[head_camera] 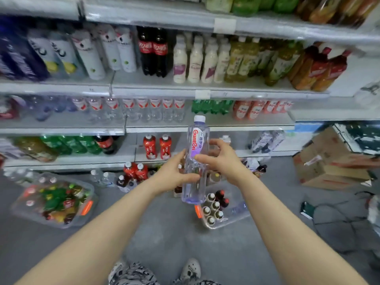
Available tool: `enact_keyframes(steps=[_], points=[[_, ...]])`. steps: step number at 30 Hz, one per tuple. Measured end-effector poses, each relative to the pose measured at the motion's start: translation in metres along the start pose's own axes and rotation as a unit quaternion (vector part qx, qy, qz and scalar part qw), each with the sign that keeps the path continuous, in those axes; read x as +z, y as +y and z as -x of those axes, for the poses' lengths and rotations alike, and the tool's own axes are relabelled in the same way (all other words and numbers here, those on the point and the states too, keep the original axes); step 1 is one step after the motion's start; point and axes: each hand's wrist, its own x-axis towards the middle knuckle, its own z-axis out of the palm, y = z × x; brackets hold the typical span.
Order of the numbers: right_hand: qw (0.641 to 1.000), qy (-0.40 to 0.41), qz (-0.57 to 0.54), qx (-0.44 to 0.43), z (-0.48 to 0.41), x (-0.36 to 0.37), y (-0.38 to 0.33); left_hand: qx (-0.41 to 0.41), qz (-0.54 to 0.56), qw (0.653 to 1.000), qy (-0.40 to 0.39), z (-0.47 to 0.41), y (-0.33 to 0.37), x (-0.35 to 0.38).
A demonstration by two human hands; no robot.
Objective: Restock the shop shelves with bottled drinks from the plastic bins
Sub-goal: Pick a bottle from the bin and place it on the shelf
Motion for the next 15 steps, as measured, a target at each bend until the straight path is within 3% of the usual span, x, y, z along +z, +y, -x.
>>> enact_keyframes(steps=[15], points=[[0.99, -0.136, 0.024, -0.038, -0.055, 0.294, -0.102, -0.039, 0.017, 0.988, 0.147, 0.152, -0.082, -0.251]])
